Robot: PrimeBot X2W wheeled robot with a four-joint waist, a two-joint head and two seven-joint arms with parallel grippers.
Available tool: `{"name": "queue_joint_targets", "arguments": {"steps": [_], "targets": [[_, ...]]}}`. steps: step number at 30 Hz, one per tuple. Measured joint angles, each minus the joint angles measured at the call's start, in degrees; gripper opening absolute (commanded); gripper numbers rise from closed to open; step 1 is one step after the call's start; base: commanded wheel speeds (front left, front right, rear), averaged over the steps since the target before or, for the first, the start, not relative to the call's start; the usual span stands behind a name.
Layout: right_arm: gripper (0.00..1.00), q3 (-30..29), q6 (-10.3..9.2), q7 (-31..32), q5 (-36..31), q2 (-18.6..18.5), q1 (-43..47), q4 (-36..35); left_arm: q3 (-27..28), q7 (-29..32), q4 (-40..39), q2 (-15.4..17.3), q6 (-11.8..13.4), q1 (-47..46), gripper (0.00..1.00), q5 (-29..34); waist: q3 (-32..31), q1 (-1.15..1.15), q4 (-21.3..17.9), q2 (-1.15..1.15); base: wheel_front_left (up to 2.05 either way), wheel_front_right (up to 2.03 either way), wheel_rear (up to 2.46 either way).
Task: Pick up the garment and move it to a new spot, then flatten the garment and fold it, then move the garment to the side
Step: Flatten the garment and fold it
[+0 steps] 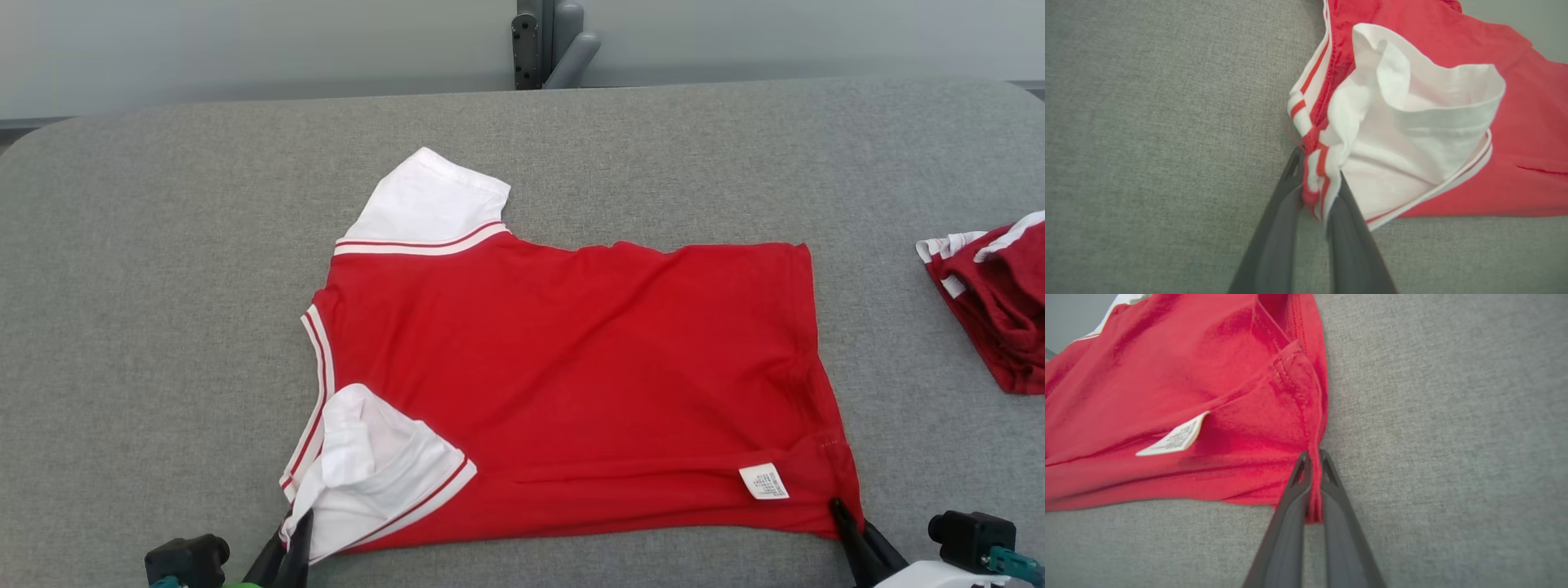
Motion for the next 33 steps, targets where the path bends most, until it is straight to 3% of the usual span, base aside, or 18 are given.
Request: {"name": "queue_joint_targets", "arguments": {"steps": [1,2,9,17,24,33], "targets": [[0.41,-0.34,0.0,0.27,-0.43,0.08,-0.01,0.03,0.04,-0.03,-0.51,-0.13,0.31,-0.1,0.65,-0.04,0.07,0.0,0.07,0.0,0.0,0.0,0.0],[1.0,-0.58,0.01,0.35,-0.76,0.25,-0.04,0.09,0.12,-0.4,-0.57,-0.29,0.59,-0.35,1.0,-0.02,0.14,0.0,0.15,0.0,0.0,0.0,0.0],[1.0,-3.47,-0.02,-1.19,-3.6,1.12,-0.71,-1.59,0.92,-6.11,-0.44,-1.76,2.3,-3.22,1.0,1.07,0.26,0.0,-0.17,0.0,0.0,0.0,0.0],[1.0,-12.16,-0.03,-4.75,-13.72,2.92,-3.08,-12.05,1.55,-13.66,-3.81,-1.27,4.91,-6.62,1.0,7.66,0.05,0.0,-1.54,0.0,0.0,0.0,0.0],[1.0,-14.17,-0.03,-3.6,-19.24,5.67,-4.16,-19.74,2.05,-14.62,-6.94,-0.73,5.5,-8.68,1.0,10.46,-0.61,0.0,-1.97,0.0,0.0,0.0,0.0],[1.0,-13.92,-0.03,-1.96,-19.93,7.38,-3.8,-21.83,0.79,-13.74,-7.53,-0.13,5.03,-9.53,1.0,10.83,-0.19,0.0,-1.69,0.0,0.0,0.0,0.0]]}}
